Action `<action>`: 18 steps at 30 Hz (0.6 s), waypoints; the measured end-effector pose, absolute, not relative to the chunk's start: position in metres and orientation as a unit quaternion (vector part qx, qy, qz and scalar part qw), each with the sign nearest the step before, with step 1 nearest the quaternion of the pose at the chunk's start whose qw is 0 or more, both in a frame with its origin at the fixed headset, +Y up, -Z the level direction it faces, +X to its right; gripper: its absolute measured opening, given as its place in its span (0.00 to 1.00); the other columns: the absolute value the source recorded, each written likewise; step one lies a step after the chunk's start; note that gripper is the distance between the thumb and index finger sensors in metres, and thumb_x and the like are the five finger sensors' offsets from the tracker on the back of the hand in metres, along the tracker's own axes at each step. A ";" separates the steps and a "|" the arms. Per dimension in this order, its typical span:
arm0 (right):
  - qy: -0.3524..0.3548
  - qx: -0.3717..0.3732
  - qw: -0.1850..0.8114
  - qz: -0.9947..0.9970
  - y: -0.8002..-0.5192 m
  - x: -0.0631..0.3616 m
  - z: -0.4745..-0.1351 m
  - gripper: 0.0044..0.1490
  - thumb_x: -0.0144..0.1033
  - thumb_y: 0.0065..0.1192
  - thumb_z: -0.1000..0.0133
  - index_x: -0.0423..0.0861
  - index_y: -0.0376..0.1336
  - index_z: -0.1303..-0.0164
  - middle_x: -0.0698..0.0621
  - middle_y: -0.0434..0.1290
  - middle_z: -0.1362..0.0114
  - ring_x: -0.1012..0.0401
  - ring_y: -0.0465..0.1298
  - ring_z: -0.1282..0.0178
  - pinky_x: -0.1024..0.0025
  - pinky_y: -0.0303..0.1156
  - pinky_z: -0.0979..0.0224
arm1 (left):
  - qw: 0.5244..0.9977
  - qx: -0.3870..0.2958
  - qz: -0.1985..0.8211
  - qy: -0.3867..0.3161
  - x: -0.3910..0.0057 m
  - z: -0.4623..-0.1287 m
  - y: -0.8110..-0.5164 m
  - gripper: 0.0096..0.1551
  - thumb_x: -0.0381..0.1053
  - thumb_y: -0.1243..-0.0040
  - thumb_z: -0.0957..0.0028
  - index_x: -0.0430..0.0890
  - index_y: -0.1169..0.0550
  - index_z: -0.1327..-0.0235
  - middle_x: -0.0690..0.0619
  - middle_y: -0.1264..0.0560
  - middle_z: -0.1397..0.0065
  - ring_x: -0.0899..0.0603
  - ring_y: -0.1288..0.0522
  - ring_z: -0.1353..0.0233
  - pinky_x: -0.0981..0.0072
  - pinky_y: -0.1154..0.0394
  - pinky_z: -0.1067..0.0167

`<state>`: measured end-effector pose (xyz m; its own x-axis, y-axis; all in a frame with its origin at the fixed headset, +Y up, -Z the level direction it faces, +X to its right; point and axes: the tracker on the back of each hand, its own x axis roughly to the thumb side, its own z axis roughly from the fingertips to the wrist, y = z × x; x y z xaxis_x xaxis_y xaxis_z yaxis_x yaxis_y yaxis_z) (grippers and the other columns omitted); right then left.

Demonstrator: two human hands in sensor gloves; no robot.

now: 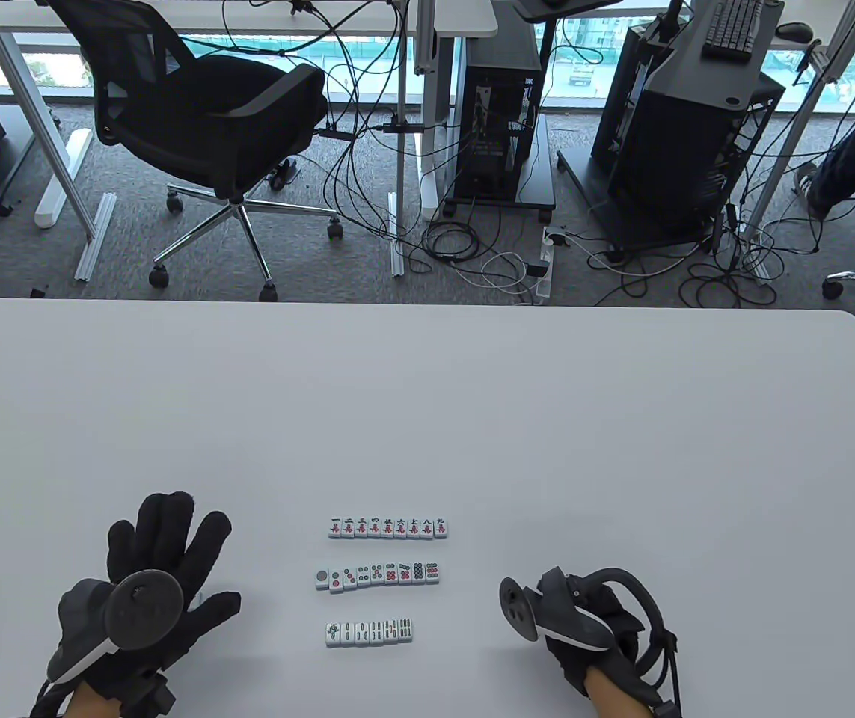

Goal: Mahjong suit sorting

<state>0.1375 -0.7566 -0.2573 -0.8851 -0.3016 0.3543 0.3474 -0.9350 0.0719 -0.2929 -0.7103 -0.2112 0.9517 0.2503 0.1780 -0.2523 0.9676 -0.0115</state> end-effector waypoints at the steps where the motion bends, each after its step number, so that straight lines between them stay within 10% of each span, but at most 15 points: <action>1: -0.057 -0.180 0.157 -0.969 -0.755 0.130 -0.255 0.38 0.43 0.72 0.58 0.37 0.68 0.41 0.52 0.82 0.69 0.67 0.76 0.85 0.74 0.76 0.80 | 0.988 0.006 0.128 -0.090 -0.293 -0.211 -0.710 0.53 0.77 0.52 0.60 0.64 0.55 0.23 0.62 0.75 0.20 0.46 0.78 0.16 0.35 0.74 0.25; 18: -0.079 -0.294 0.098 -0.947 -0.759 0.021 -0.230 0.38 0.44 0.72 0.58 0.35 0.68 0.42 0.52 0.82 0.67 0.66 0.77 0.83 0.73 0.77 0.78 | 0.986 0.015 0.137 -0.093 -0.295 -0.210 -0.710 0.53 0.77 0.52 0.60 0.64 0.55 0.23 0.62 0.75 0.20 0.46 0.78 0.16 0.35 0.74 0.25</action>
<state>0.0210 -0.7586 -0.2298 -0.8076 -0.1392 0.5731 0.2324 -0.9682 0.0923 -0.2950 -0.7095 -0.2105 0.9453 0.2668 0.1877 -0.2723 0.9622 0.0040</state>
